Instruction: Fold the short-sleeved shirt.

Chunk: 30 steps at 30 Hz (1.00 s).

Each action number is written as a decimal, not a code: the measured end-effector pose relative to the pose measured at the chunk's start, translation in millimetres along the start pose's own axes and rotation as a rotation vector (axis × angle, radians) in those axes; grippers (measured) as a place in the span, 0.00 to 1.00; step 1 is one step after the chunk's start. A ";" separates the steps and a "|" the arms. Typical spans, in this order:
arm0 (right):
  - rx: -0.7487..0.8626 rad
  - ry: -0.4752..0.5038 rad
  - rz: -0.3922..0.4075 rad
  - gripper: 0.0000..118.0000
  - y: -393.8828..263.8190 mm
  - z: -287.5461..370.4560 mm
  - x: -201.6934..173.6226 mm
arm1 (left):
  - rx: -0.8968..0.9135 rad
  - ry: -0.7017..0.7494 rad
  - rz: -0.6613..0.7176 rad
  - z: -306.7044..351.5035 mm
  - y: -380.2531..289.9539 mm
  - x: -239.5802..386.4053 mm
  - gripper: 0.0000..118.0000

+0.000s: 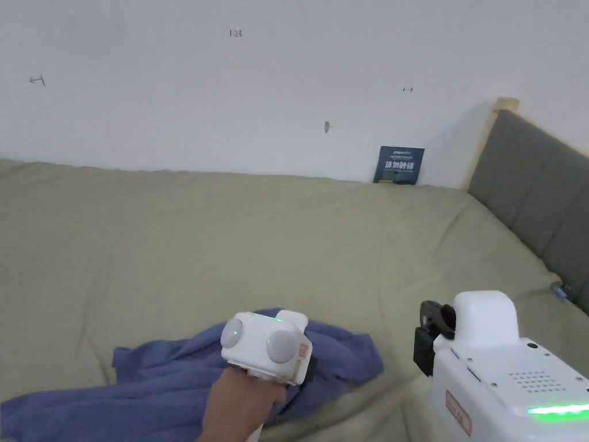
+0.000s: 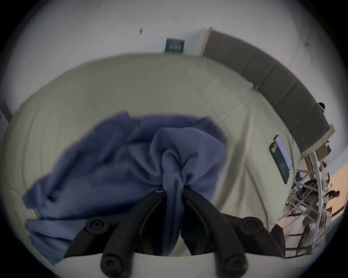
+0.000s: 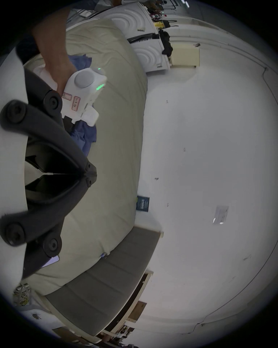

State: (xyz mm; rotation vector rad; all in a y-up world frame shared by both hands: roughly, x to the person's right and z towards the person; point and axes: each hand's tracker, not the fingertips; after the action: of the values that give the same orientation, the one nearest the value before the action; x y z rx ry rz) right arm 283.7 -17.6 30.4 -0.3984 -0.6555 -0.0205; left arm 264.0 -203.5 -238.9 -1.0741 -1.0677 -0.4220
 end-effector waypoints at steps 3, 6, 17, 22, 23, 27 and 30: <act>-0.018 -0.010 -0.011 0.01 -5.4 -5.4 12.8 | 0.048 0.033 0.052 -14.5 -6.9 -6.0 0.27; -0.027 -0.014 0.000 0.01 -8.3 -9.8 13.1 | 0.063 0.000 0.088 0.0 -11.8 -13.6 0.96; -0.068 0.092 0.003 0.01 -63.2 -0.6 -34.0 | 0.409 0.148 0.023 168.3 -194.2 -56.3 0.44; -0.124 0.149 0.024 0.01 -82.4 -0.5 -62.1 | 0.296 0.186 0.136 191.2 -240.2 -115.5 0.00; -0.136 0.163 0.019 0.01 -83.9 -0.5 -64.6 | 0.307 0.202 0.167 196.4 -242.6 -134.0 0.00; -0.162 0.163 0.059 0.01 -84.5 -4.3 -74.1 | 0.280 0.353 0.327 208.8 -227.8 -233.5 0.00; -0.164 0.164 0.065 0.01 -80.3 -10.6 -74.2 | 0.212 0.364 0.510 207.2 -199.3 -301.4 0.42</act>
State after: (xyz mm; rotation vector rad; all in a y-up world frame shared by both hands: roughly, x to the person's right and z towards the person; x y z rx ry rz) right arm 219.5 -103.6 6.9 -0.5697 -0.4797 -0.0450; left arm -125.3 -175.1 -384.5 -0.9888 -0.4778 -0.0824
